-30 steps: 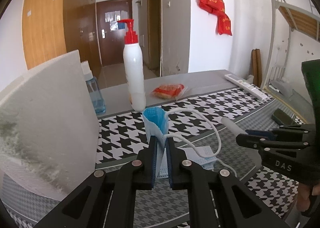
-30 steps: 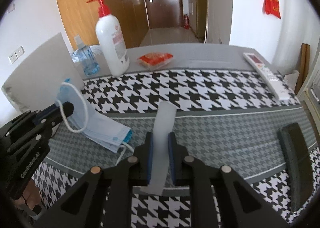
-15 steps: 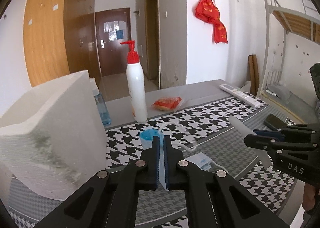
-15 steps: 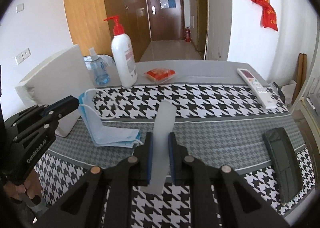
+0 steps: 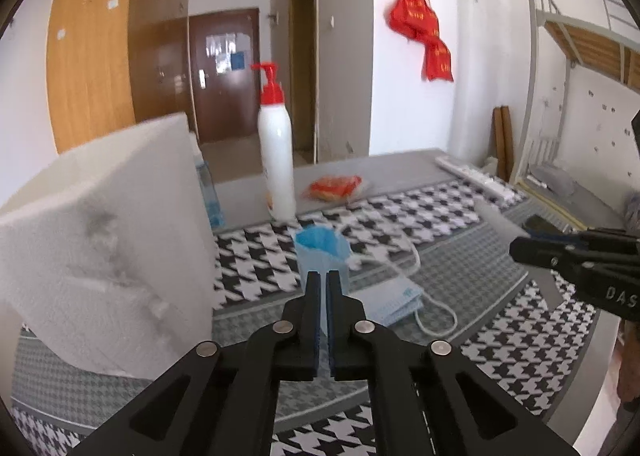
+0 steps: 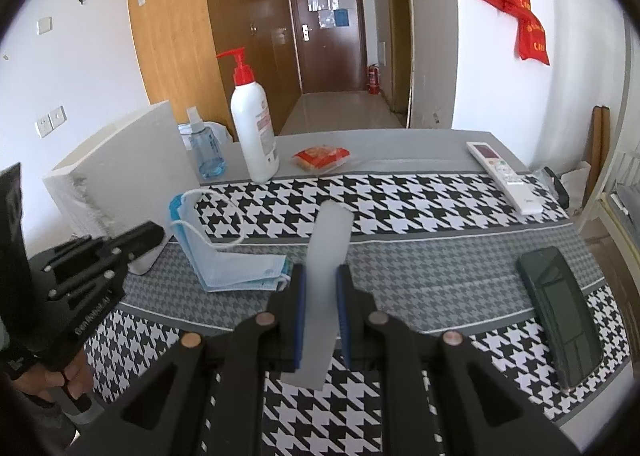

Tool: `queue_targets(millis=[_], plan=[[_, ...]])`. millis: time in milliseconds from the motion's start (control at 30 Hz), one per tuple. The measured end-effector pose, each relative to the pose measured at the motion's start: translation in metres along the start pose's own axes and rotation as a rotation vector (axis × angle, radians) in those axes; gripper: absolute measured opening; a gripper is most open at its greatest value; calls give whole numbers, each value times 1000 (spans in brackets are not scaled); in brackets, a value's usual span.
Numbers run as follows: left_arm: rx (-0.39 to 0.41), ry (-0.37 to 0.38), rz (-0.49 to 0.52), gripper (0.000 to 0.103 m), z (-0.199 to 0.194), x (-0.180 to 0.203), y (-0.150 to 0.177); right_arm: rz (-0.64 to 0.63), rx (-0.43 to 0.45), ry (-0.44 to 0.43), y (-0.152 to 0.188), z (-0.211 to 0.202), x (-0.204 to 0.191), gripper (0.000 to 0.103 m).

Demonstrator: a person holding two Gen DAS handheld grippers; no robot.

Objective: Organize soft objects
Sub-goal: 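Lift and carry the mask and tube with both tools toward the foam box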

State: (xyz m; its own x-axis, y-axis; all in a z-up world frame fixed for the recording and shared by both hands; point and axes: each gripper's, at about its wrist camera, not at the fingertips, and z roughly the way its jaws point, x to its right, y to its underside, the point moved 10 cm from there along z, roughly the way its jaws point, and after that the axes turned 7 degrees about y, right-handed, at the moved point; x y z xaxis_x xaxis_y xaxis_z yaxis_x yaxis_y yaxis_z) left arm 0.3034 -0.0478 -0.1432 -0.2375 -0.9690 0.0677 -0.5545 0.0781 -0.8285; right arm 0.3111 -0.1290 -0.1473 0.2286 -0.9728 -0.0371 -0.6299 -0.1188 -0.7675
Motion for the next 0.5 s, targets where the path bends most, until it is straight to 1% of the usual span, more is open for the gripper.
queue_targets(millis=[33,67,100,133,167,200,267,433,467,500], plan=[[-10,2,2,10,2,1,2,3,1,-4,1,0,1,18],[-15,0,4,16,3,2,3,6,2,-6,1,-1,1,18],[-19,-8,9,28,5,3,3,9,3,-7,1,-1,2,18],[-22,-19,12,37,6,4,4,12,3,-7,2,-1,4,18],[-23,-29,14,54,7,4,4,16,4,-9,2,-1,5,18],[-18,-45,13,63,7,3,4,18,4,-10,3,-1,6,18],[-18,-49,13,64,10,3,5,23,5,-12,4,-2,8,18],[-95,-53,-7,63,31,2,12,37,12,-23,3,-2,11,18],[-111,-56,-18,61,36,1,14,38,13,-25,4,-2,12,18],[-122,-54,-28,57,38,0,16,41,13,-26,4,-2,12,18]])
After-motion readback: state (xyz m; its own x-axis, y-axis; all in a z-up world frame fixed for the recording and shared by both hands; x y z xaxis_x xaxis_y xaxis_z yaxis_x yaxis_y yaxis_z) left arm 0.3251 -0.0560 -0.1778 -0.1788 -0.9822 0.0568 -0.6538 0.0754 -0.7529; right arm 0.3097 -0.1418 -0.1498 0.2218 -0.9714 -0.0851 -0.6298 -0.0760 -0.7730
